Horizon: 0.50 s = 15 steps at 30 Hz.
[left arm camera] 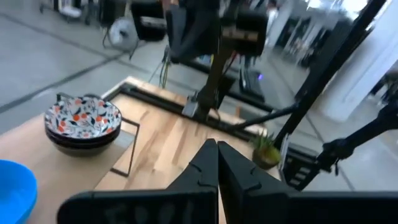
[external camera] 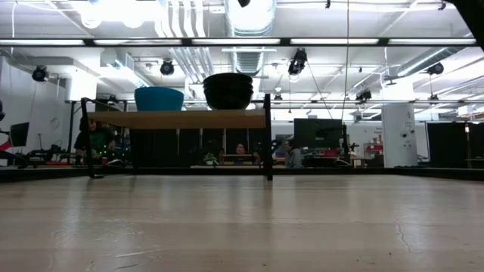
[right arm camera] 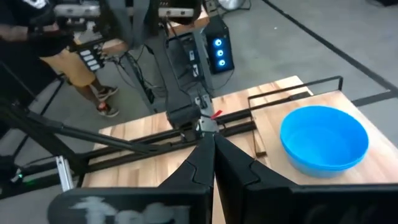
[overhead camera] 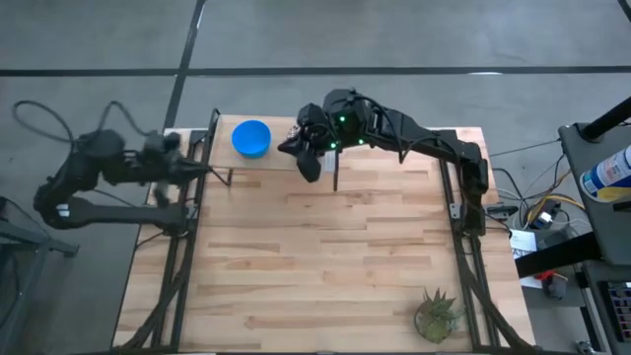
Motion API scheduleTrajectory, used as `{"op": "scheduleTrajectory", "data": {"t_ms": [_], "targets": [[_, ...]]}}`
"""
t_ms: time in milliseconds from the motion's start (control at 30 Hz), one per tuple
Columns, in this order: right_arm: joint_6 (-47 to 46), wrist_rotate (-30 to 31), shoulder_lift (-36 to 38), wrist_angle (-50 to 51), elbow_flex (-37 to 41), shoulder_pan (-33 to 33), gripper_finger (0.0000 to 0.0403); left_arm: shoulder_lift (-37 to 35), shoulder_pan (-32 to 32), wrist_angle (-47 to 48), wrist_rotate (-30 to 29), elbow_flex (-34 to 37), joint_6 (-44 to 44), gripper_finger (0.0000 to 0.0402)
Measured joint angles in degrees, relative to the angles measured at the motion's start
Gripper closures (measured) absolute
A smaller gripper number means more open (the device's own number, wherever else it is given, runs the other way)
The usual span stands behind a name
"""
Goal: Pick & Place Mini bowls
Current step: Return to Home Position
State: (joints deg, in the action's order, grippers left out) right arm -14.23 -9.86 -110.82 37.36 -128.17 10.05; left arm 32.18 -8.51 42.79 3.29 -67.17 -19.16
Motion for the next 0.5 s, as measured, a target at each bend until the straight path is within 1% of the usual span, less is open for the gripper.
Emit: {"op": "scheduleTrajectory", "data": {"t_ms": [200,300,500], "targets": [[0.9,4.3,0.1,-0.4,0.2,-2.5,0.0394,-7.8,0.0,-0.4,-1.0,4.5,0.9,0.0401],[0.6,4.5,0.1,-2.4,1.4,-3.5,0.0394,-9.9,0.0,0.8,-0.9,7.2,-0.5,0.0401],[-1.6,4.4,0.2,-4.5,5.3,-5.4,0.0394,-15.8,0.0,-1.2,-1.8,11.0,0.0,0.0401]]}}
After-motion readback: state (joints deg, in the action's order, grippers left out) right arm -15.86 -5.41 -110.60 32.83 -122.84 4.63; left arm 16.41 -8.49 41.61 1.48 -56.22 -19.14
